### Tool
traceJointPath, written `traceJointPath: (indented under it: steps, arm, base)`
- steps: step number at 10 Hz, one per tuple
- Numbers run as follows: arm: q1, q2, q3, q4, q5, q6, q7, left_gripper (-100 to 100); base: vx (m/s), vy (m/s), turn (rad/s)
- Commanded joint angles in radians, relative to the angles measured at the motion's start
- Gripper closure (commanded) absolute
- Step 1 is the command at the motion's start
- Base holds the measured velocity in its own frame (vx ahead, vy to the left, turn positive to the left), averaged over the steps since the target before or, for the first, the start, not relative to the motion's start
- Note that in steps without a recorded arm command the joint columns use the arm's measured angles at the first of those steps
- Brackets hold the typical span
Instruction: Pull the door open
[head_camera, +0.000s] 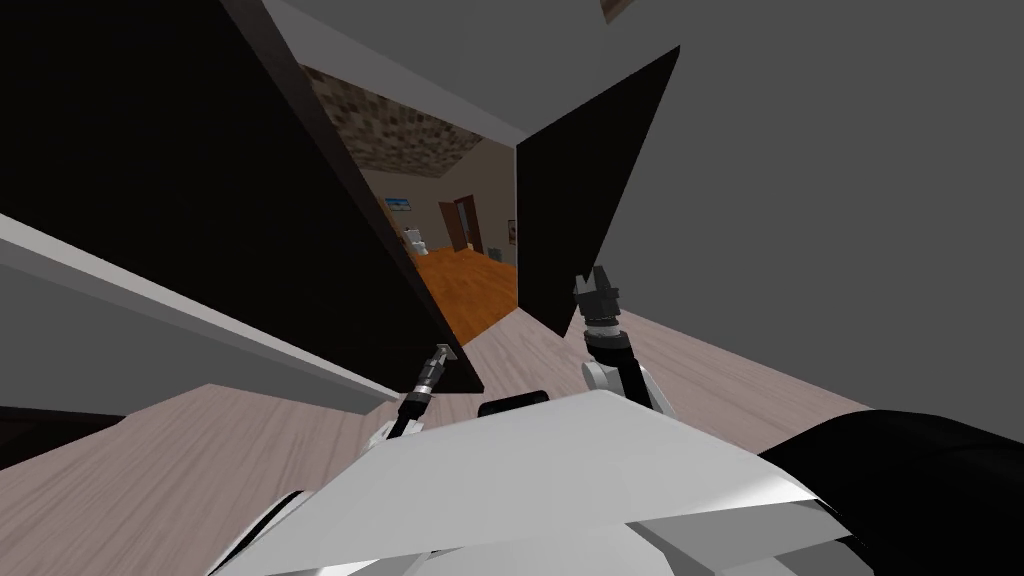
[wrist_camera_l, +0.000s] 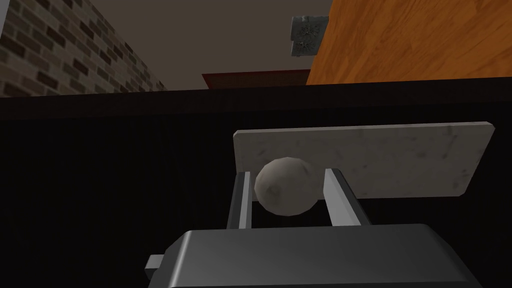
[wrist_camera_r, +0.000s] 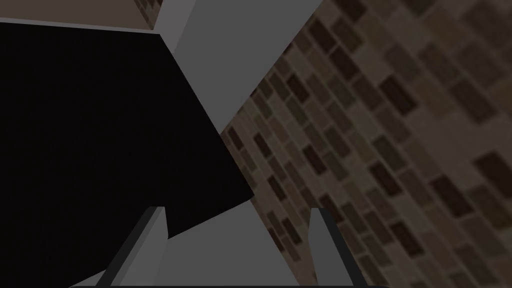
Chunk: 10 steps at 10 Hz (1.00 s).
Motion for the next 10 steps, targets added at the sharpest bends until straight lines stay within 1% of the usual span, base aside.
traceJointPath:
  steps: [1, 2, 3, 4, 5, 6, 7, 9, 10]
  arm:
    - [-0.028, -0.012, -0.008, 0.021, 0.0, 0.002, -0.004, 100]
    - [-0.037, -0.015, -0.01, 0.027, 0.0, 0.005, -0.005, 100]
    - [-0.037, -0.015, -0.01, 0.027, 0.0, 0.005, -0.005, 100]
    - [-0.051, -0.019, -0.012, 0.037, 0.001, 0.009, -0.007, 100]
    - [-0.051, -0.019, -0.012, 0.037, 0.001, 0.009, -0.007, 100]
    - [-0.075, -0.025, -0.016, 0.053, 0.002, 0.017, -0.011, 100]
    - [-0.076, -0.024, -0.014, 0.068, 0.002, 0.004, -0.007, 100]
    - [-0.048, 0.01, -0.032, 0.089, -0.004, -0.064, 0.022, 100]
    - [-0.039, 0.019, -0.037, 0.094, -0.005, -0.082, 0.03, 100]
  base:
    - [-0.093, 0.049, -0.018]
    - [-0.117, 0.067, -0.072]
    - [-0.067, 0.047, -0.037]
    - [-0.051, 0.05, -0.027]
    - [-0.039, 0.042, -0.023]
    - [-0.093, 0.091, -0.041]
    - [-0.047, 0.048, -0.044]
    - [-0.092, 0.017, -0.151]
    - [-0.131, 0.036, -0.091]
